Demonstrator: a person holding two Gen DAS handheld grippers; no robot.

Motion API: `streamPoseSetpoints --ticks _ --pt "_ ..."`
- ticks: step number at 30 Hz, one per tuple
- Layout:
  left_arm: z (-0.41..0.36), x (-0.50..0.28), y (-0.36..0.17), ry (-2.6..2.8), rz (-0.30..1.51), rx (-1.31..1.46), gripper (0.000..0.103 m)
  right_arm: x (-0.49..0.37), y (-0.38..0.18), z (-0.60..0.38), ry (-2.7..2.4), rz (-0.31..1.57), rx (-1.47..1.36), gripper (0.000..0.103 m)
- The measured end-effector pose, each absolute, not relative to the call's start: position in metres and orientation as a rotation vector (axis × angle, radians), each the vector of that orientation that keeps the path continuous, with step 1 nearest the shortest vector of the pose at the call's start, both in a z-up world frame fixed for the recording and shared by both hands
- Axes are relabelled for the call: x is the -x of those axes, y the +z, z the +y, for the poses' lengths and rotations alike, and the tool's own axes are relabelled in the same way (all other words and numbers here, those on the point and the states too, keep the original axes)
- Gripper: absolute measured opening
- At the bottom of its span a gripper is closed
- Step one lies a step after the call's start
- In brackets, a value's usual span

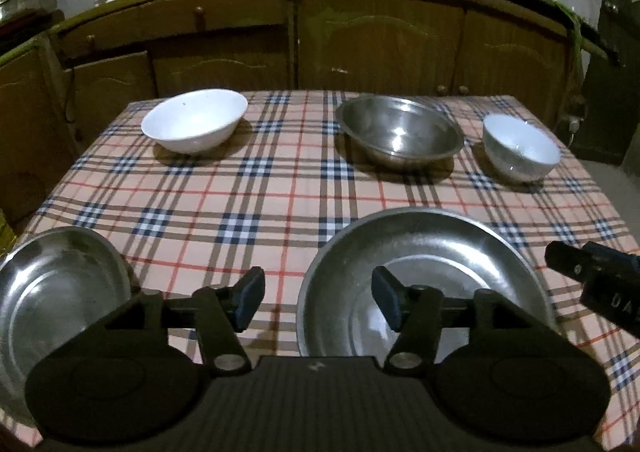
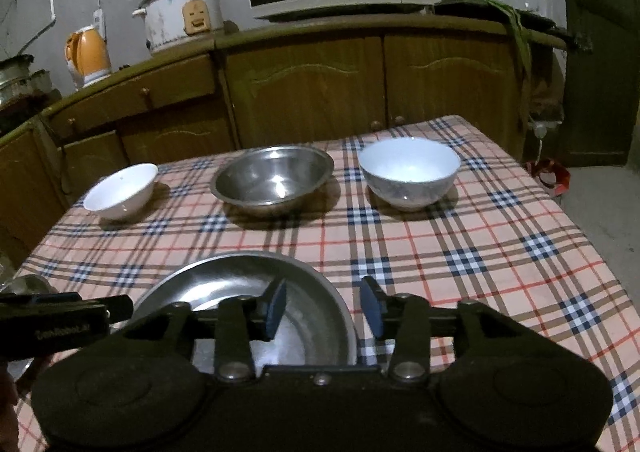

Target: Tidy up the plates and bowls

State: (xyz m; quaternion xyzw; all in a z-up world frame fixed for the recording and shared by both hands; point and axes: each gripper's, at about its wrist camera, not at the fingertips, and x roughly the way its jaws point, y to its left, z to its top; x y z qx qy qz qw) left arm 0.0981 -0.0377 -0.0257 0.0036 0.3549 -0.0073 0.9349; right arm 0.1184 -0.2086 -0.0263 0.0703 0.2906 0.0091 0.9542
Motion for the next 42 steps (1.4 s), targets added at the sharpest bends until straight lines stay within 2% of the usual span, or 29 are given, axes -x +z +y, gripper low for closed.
streamPoseSetpoints --ticks 4,10,13,42 --pt "-0.036 -0.088 -0.013 -0.008 0.716 -0.001 0.070 -0.109 -0.015 -0.206 0.032 0.572 -0.153 0.070" --pt "-0.033 -0.074 0.002 -0.008 0.691 0.005 0.084 -0.094 0.001 -0.202 0.048 0.545 -0.158 0.077" --pt "-0.031 -0.068 0.007 0.000 0.681 0.005 0.086 -0.088 0.006 -0.199 0.057 0.534 -0.159 0.079" --pt "0.009 -0.039 0.023 0.056 0.633 0.020 0.090 -0.071 0.023 -0.136 0.179 0.526 -0.097 0.080"
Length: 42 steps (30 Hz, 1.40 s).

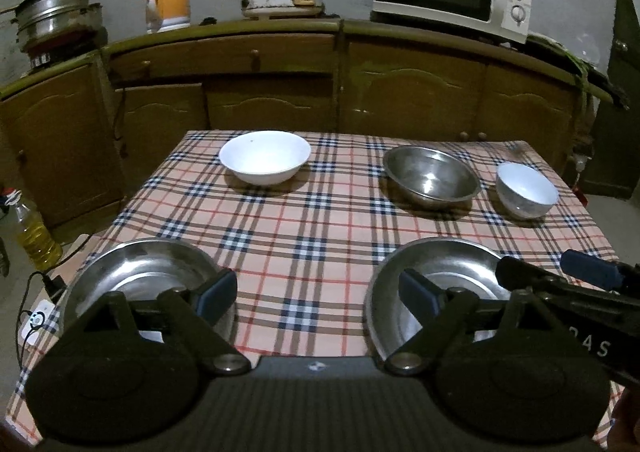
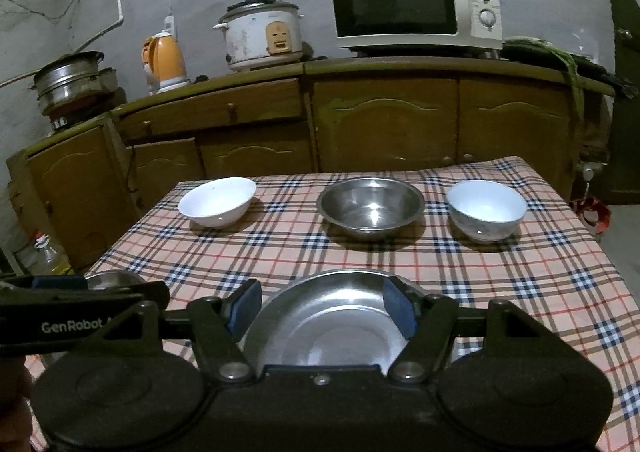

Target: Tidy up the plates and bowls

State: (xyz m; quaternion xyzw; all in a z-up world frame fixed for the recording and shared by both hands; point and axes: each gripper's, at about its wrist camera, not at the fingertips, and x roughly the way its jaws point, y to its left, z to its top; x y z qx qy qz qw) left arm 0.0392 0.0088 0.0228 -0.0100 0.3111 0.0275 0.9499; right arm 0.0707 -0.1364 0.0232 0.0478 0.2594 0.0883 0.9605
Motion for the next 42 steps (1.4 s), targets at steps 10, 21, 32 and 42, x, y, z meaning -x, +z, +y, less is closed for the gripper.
streamPoseSetpoints --ticks 10,21,32,42 --pt "0.038 -0.035 0.023 0.106 0.632 0.051 0.090 -0.075 0.024 -0.104 0.240 0.532 -0.059 0.080" --pt "0.079 -0.027 0.020 0.190 0.636 0.079 0.090 -0.081 0.021 -0.058 0.319 0.547 -0.027 0.080" --pt "0.118 -0.023 0.010 0.249 0.647 0.129 0.090 -0.090 0.012 -0.013 0.385 0.569 0.006 0.080" --pt "0.176 -0.029 -0.020 0.383 0.675 0.184 0.092 -0.111 -0.012 0.020 0.448 0.634 0.015 0.080"
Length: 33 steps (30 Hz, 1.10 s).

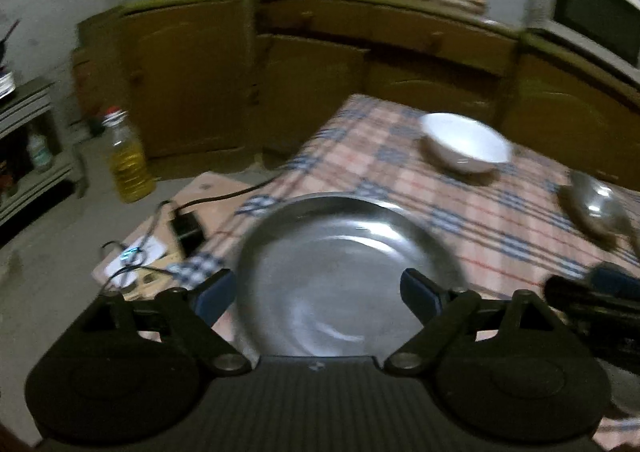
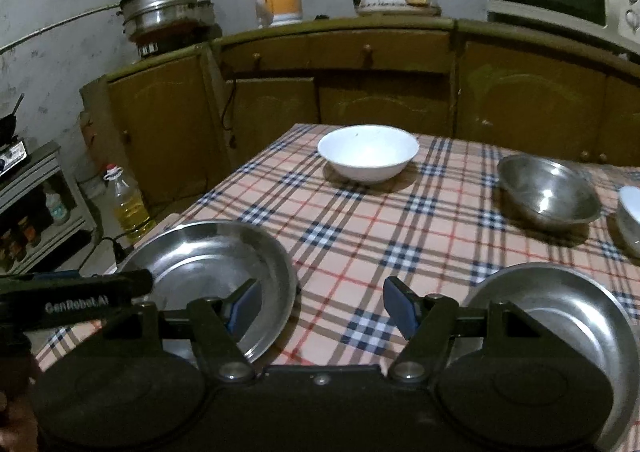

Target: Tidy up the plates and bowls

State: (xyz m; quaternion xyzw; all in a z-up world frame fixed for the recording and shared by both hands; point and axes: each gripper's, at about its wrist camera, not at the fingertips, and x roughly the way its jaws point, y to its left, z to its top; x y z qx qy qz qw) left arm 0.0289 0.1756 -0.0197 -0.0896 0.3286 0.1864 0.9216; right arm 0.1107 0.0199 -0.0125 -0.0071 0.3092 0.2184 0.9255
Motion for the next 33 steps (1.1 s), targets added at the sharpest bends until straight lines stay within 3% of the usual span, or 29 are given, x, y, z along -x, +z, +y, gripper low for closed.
streamPoseSetpoints --ticks 8,11,13,15,17,18,19,25,33 --pt "0.226 -0.052 -0.045 0.506 0.733 0.210 0.090 -0.142 -0.042 0.047 0.461 0.737 0.000 0.080" --pt "0.234 -0.057 -0.052 0.502 0.761 0.227 0.076 -0.152 -0.055 0.058 0.461 0.772 0.000 0.080" --pt "0.236 -0.059 -0.055 0.508 0.771 0.229 0.055 -0.157 -0.061 0.062 0.472 0.783 -0.015 0.080" --pt "0.235 -0.056 -0.054 0.507 0.760 0.226 0.042 -0.162 -0.067 0.065 0.491 0.803 -0.043 0.079" --pt "0.235 -0.056 -0.054 0.469 0.756 0.248 0.025 -0.167 -0.073 0.067 0.500 0.830 -0.069 0.062" --pt "0.233 -0.057 -0.055 0.458 0.756 0.249 0.022 -0.169 -0.075 0.068 0.499 0.846 -0.073 0.037" --pt "0.230 -0.056 -0.055 0.454 0.755 0.242 0.021 -0.170 -0.076 0.069 0.495 0.862 -0.067 0.020" --pt "0.223 -0.052 -0.048 0.428 0.727 0.259 0.016 -0.162 -0.064 0.057 0.473 0.817 -0.051 0.017" --pt "0.190 -0.048 -0.028 0.380 0.704 0.244 0.016 -0.151 -0.033 0.025 0.435 0.741 -0.047 0.017"
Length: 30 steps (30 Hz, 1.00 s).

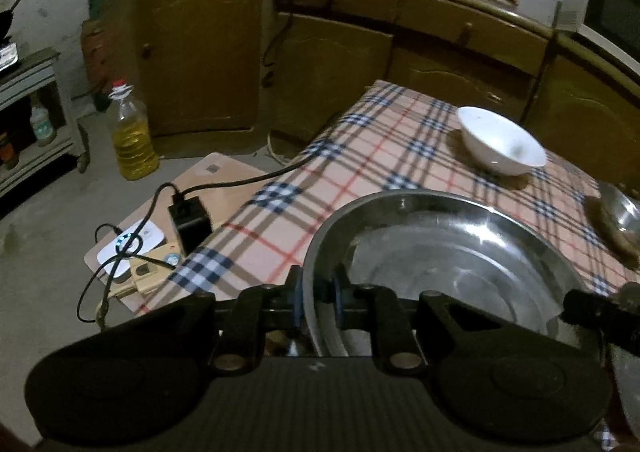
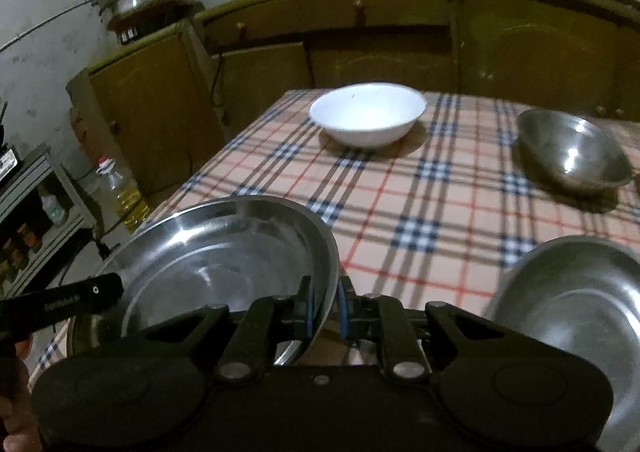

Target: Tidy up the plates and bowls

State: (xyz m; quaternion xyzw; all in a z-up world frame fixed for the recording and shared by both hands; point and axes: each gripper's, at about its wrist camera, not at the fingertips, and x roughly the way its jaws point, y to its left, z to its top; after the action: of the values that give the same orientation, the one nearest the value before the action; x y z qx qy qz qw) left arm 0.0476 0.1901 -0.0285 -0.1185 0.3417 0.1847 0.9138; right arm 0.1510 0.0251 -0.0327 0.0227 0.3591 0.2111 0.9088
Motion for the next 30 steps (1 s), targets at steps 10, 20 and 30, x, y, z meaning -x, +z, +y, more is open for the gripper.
streamPoseSetpoints --ticks 10,20,30 --pt "0.142 -0.041 0.009 0.308 0.642 0.181 0.017 -0.127 0.010 -0.026 0.373 0.632 -0.066 0.017" --pt "0.101 -0.039 0.037 0.235 0.600 0.135 0.017 -0.102 0.040 -0.072 0.306 0.563 -0.099 0.017" --pt "0.058 -0.042 0.051 0.151 0.580 0.099 0.017 -0.085 0.056 -0.122 0.222 0.523 -0.135 0.017"
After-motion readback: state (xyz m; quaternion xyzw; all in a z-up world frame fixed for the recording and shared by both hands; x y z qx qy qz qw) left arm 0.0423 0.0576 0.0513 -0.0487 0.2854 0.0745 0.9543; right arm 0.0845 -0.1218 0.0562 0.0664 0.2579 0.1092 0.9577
